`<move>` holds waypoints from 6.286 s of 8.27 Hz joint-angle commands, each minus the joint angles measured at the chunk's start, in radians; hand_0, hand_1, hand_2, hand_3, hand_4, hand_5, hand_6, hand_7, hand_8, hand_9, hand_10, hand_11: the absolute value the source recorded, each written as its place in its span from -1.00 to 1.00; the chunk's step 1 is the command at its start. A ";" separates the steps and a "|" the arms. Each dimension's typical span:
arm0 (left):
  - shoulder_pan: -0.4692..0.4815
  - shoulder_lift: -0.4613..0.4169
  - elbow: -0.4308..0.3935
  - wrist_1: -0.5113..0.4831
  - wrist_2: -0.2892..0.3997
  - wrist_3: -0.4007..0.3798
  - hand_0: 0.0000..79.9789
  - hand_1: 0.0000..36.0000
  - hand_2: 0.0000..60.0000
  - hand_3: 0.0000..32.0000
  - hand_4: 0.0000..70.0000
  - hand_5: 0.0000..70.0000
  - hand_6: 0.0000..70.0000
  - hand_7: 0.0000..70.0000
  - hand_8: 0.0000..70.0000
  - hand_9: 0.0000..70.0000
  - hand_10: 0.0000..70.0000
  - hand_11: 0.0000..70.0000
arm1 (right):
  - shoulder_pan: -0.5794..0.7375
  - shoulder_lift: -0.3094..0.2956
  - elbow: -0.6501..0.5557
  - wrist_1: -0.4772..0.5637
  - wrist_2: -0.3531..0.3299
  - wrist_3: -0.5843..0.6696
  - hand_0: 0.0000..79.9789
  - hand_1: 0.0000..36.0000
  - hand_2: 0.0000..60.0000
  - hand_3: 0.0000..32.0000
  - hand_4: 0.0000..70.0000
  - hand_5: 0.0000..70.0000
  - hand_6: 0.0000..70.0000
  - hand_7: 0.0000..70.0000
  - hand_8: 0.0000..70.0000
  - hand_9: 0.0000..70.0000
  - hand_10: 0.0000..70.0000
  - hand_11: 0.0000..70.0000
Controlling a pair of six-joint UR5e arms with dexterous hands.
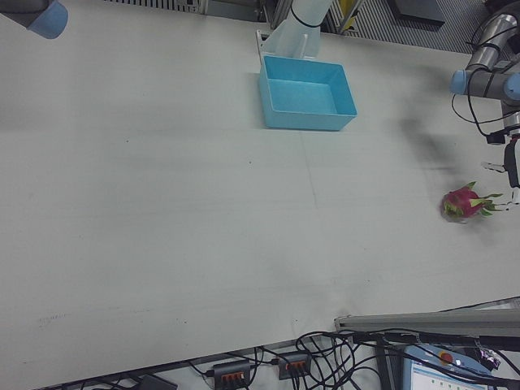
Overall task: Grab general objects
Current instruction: 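Move the left hand toward the pink dragon fruit on the table, then close the left hand's fingers around the dragon fruit, then lift the dragon fruit with the left hand and carry it toward the blue tray, then lower the dragon fruit into the blue tray and open the left hand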
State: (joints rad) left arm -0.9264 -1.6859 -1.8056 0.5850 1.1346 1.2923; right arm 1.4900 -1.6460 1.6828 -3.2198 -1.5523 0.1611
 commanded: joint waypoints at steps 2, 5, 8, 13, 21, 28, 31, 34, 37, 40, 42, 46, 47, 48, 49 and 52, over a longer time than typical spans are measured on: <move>0.032 -0.132 0.081 0.099 -0.047 -0.004 1.00 0.86 -1.00 1.00 -1.00 0.35 -1.00 -0.92 -0.86 -1.00 -1.00 -1.00 | -0.001 0.000 0.000 0.000 0.001 0.000 -1.00 -1.00 -1.00 -1.00 -1.00 -1.00 -1.00 -1.00 -1.00 -1.00 -1.00 -1.00; 0.067 -0.140 0.127 0.081 -0.053 -0.004 1.00 0.74 -1.00 1.00 -1.00 0.32 -1.00 -0.94 -0.87 -1.00 -1.00 -1.00 | -0.001 0.000 0.000 0.000 0.000 0.000 -1.00 -1.00 -1.00 -1.00 -1.00 -1.00 -1.00 -1.00 -1.00 -1.00 -1.00 -1.00; 0.080 -0.141 0.199 0.023 -0.053 -0.007 1.00 0.80 -1.00 1.00 -1.00 0.34 -1.00 -0.93 -0.86 -1.00 -1.00 -1.00 | -0.001 0.000 0.000 0.000 0.001 0.000 -1.00 -1.00 -1.00 -1.00 -1.00 -1.00 -1.00 -1.00 -1.00 -1.00 -1.00 -1.00; 0.084 -0.144 0.203 0.013 -0.076 -0.007 1.00 0.80 -1.00 1.00 -1.00 0.41 -1.00 -0.90 -0.86 -1.00 -1.00 -1.00 | 0.001 0.000 0.000 0.000 0.001 0.000 -1.00 -1.00 -1.00 -1.00 -1.00 -1.00 -1.00 -1.00 -1.00 -1.00 -1.00 -1.00; 0.162 -0.182 0.239 0.064 -0.099 -0.042 1.00 0.79 -1.00 1.00 -1.00 0.42 -1.00 -0.91 -0.85 -1.00 -1.00 -1.00 | 0.001 0.000 0.000 0.000 0.001 0.000 -1.00 -1.00 -1.00 -1.00 -1.00 -1.00 -1.00 -1.00 -1.00 -1.00 -1.00 -1.00; 0.221 -0.186 0.238 0.124 -0.176 -0.044 1.00 0.68 -0.11 -1.00 0.77 1.00 0.72 1.00 0.08 0.44 -0.09 0.37 | 0.001 0.000 0.000 0.000 0.001 0.000 -1.00 -1.00 -1.00 -1.00 -1.00 -1.00 -1.00 -1.00 -1.00 -1.00 -1.00 -1.00; 0.216 -0.196 0.227 0.150 -0.173 -0.074 1.00 0.43 0.04 -1.00 1.00 1.00 1.00 1.00 0.68 1.00 0.34 0.93 | -0.001 0.000 0.000 0.000 0.001 0.000 -1.00 -1.00 -1.00 -1.00 -1.00 -1.00 -1.00 -1.00 -1.00 -1.00 -1.00 -1.00; 0.206 -0.224 0.134 0.141 -0.053 -0.176 1.00 0.52 0.26 -1.00 1.00 1.00 1.00 1.00 1.00 1.00 0.81 1.00 | -0.001 0.000 0.000 0.000 0.000 0.000 -1.00 -1.00 -1.00 -1.00 -1.00 -1.00 -1.00 -1.00 -1.00 -1.00 -1.00 -1.00; -0.056 -0.279 0.126 -0.153 0.479 -0.177 1.00 0.23 0.20 -1.00 1.00 1.00 1.00 1.00 1.00 1.00 1.00 1.00 | -0.001 0.000 0.000 0.000 0.001 0.000 -1.00 -1.00 -1.00 -1.00 -1.00 -1.00 -1.00 -1.00 -1.00 -1.00 -1.00 -1.00; -0.128 -0.318 0.073 -0.362 0.805 -0.339 1.00 0.37 1.00 -1.00 1.00 1.00 1.00 1.00 1.00 1.00 1.00 1.00 | -0.001 0.000 0.000 0.000 0.001 0.000 -1.00 -1.00 -1.00 -1.00 -1.00 -1.00 -1.00 -1.00 -1.00 -1.00 -1.00 -1.00; -0.103 -0.317 -0.116 -0.346 0.844 -0.419 1.00 0.62 1.00 -1.00 1.00 1.00 1.00 1.00 1.00 1.00 1.00 1.00 | -0.001 0.000 0.000 0.000 0.001 0.000 -1.00 -1.00 -1.00 -1.00 -1.00 -1.00 -1.00 -1.00 -1.00 -1.00 -1.00 -1.00; 0.226 -0.388 -0.301 -0.310 0.821 -0.473 1.00 0.98 1.00 -1.00 1.00 1.00 1.00 1.00 1.00 1.00 1.00 1.00 | 0.001 0.000 0.000 0.000 0.001 0.000 -1.00 -1.00 -1.00 -1.00 -1.00 -1.00 -1.00 -1.00 -1.00 -1.00 -1.00 -1.00; 0.292 -0.391 -0.301 -0.338 0.792 -0.476 1.00 1.00 1.00 -1.00 1.00 1.00 1.00 1.00 1.00 1.00 1.00 1.00 | -0.001 0.000 0.000 0.000 0.001 0.000 -1.00 -1.00 -1.00 -1.00 -1.00 -1.00 -1.00 -1.00 -1.00 -1.00 -1.00 -1.00; 0.349 -0.391 -0.297 -0.381 0.775 -0.490 1.00 1.00 1.00 -1.00 1.00 1.00 1.00 1.00 1.00 1.00 1.00 1.00 | 0.001 0.000 0.000 0.000 0.001 0.000 -1.00 -1.00 -1.00 -1.00 -1.00 -1.00 -1.00 -1.00 -1.00 -1.00 -1.00 -1.00; 0.398 -0.391 -0.297 -0.411 0.762 -0.498 1.00 1.00 1.00 -1.00 1.00 1.00 1.00 1.00 1.00 1.00 1.00 1.00 | 0.001 0.000 0.000 0.000 0.000 0.000 -1.00 -1.00 -1.00 -1.00 -1.00 -1.00 -1.00 -1.00 -1.00 -1.00 -1.00 -1.00; 0.500 -0.275 -0.268 -0.546 0.768 -0.516 1.00 0.98 1.00 -1.00 1.00 1.00 1.00 1.00 1.00 1.00 1.00 1.00 | -0.001 0.000 0.000 0.000 0.001 -0.002 -1.00 -1.00 -1.00 -1.00 -1.00 -1.00 -1.00 -1.00 -1.00 -1.00 -1.00 -1.00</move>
State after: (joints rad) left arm -0.5000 -2.0650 -2.0942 0.1498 1.9002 0.7909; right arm 1.4905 -1.6460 1.6828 -3.2198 -1.5517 0.1611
